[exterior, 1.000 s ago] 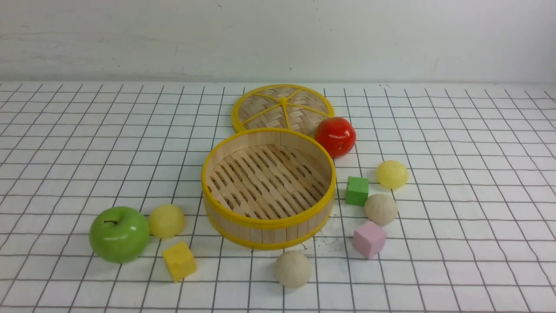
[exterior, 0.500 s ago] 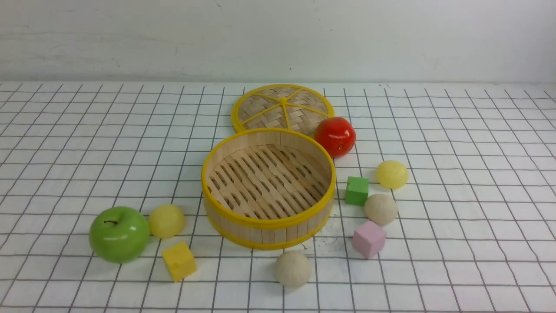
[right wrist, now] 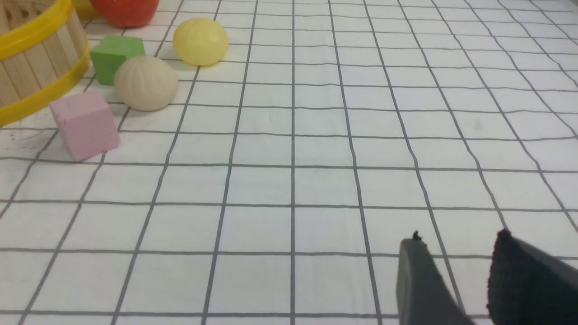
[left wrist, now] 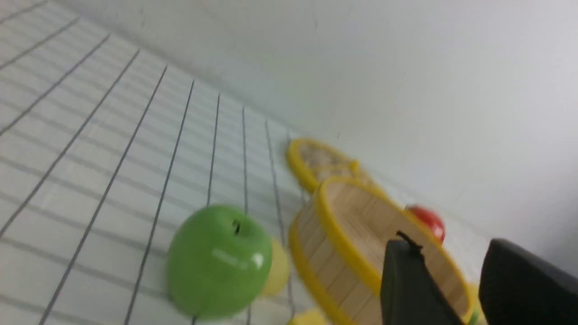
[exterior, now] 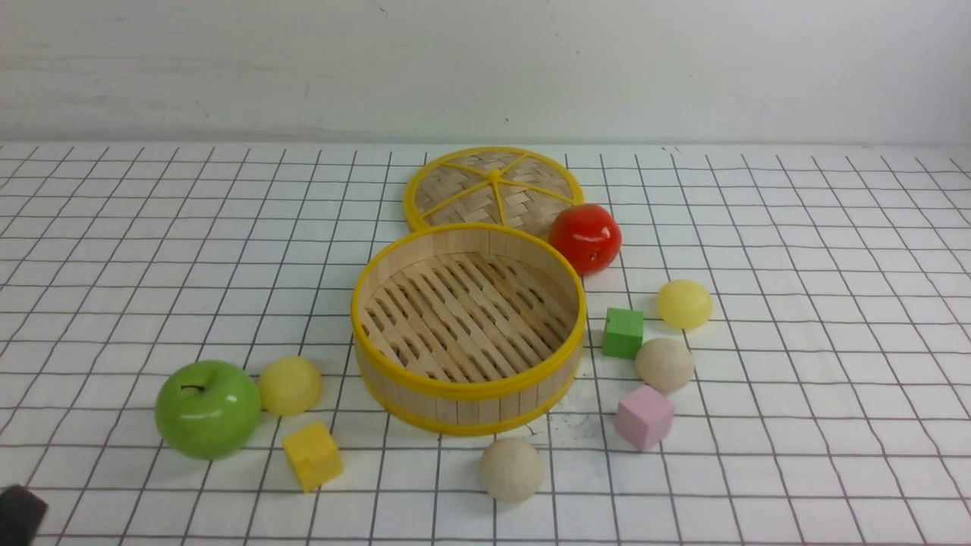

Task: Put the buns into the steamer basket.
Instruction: Use the left arm to grab a steamed stuffed bun

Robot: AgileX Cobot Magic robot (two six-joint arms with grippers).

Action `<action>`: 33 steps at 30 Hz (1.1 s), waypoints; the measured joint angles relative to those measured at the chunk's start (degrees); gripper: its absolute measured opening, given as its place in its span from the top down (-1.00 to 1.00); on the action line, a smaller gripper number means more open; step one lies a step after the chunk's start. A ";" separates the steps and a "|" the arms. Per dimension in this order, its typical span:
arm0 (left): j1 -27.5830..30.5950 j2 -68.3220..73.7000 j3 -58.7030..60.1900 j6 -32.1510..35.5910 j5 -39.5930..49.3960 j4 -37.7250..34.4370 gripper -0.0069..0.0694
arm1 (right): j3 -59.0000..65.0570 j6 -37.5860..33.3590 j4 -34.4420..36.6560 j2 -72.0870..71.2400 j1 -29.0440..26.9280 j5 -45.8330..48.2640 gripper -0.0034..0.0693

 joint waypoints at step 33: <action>0.00 37.17 -30.70 2.59 16.18 -0.13 0.19 | 0.00 0.00 0.00 0.00 0.00 0.00 0.25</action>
